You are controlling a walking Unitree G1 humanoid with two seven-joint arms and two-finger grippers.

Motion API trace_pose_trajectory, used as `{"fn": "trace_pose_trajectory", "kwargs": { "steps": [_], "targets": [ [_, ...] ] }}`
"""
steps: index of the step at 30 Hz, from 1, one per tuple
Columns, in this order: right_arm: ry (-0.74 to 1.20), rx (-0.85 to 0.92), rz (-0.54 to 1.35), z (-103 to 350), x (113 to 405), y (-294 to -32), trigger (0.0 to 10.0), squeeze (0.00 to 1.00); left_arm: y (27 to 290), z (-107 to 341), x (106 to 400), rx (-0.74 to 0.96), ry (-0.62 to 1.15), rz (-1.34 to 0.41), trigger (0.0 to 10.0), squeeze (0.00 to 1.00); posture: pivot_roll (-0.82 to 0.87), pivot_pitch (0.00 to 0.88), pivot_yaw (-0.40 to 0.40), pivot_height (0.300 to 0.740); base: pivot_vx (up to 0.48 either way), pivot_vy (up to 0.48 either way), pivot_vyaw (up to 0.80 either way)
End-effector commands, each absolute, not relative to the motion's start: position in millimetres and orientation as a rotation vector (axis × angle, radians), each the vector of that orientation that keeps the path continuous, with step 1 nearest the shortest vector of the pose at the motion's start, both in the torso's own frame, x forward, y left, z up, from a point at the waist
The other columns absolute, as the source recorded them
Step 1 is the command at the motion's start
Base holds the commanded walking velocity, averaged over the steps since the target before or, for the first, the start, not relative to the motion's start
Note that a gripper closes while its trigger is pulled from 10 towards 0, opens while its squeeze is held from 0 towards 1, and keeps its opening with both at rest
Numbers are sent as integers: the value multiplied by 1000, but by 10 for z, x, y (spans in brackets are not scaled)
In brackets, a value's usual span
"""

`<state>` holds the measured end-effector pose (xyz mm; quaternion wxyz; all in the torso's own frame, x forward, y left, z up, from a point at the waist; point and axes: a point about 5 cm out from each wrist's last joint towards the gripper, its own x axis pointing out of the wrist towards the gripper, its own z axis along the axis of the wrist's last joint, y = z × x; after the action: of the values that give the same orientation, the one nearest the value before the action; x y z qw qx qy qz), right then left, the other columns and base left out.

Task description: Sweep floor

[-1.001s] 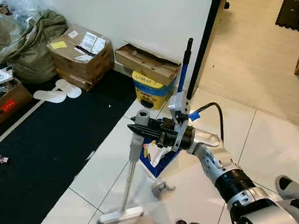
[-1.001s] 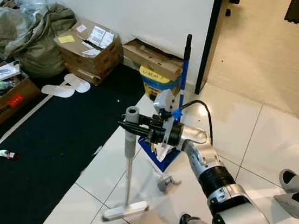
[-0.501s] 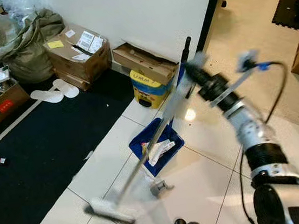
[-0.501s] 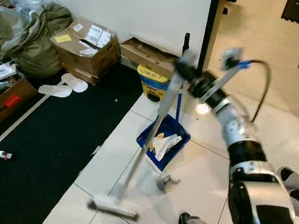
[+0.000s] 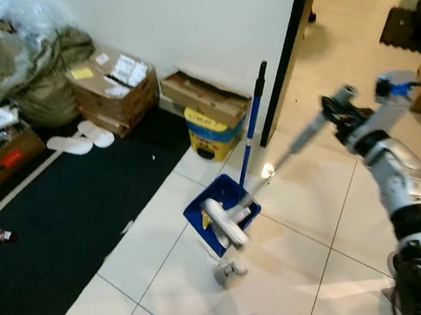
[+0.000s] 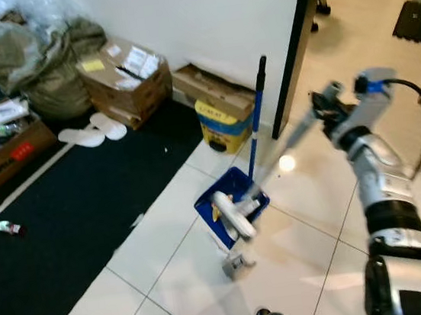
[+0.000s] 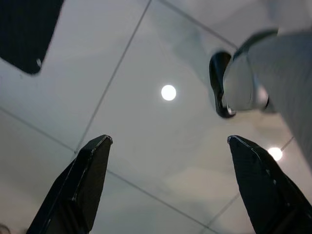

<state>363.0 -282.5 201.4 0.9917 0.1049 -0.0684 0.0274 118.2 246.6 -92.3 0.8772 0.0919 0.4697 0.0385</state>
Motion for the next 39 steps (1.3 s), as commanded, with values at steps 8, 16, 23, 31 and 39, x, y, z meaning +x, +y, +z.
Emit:
{"fn": "trace_pose_trajectory", "kwargs": {
  "steps": [8, 16, 23, 31, 39],
  "targets": [
    [-153, 158, -91, 2172, 3534, -3131, 10000, 0, 2365, -965, 1183, 177, 1020, 60, 10000, 0, -30, 58, -18, 740, 0, 0, 0],
    [-129, 146, -239, 2113, 3461, -3331, 10000, 0, 2309, -978, 1194, 178, 1026, 39, 10000, 0, -33, 54, -18, 740, 0, 0, 0],
    [-13, 49, -288, 1906, 3429, -3314, 10000, 0, 2311, -994, 1139, 180, 1041, 36, 10000, 0, -36, 66, -18, 740, 0, 0, 0],
    [85, 94, -212, 1454, 3446, -2870, 10000, 0, 2319, -1015, 1046, 186, 1060, 24, 10000, 0, -44, 114, -14, 740, 0, 0, 0],
    [137, 177, -143, 1185, 3451, -2453, 10000, 0, 2320, -1026, 994, 193, 1069, 12, 10000, 0, -43, 145, -10, 740, 0, 0, 0]
  ]
}}
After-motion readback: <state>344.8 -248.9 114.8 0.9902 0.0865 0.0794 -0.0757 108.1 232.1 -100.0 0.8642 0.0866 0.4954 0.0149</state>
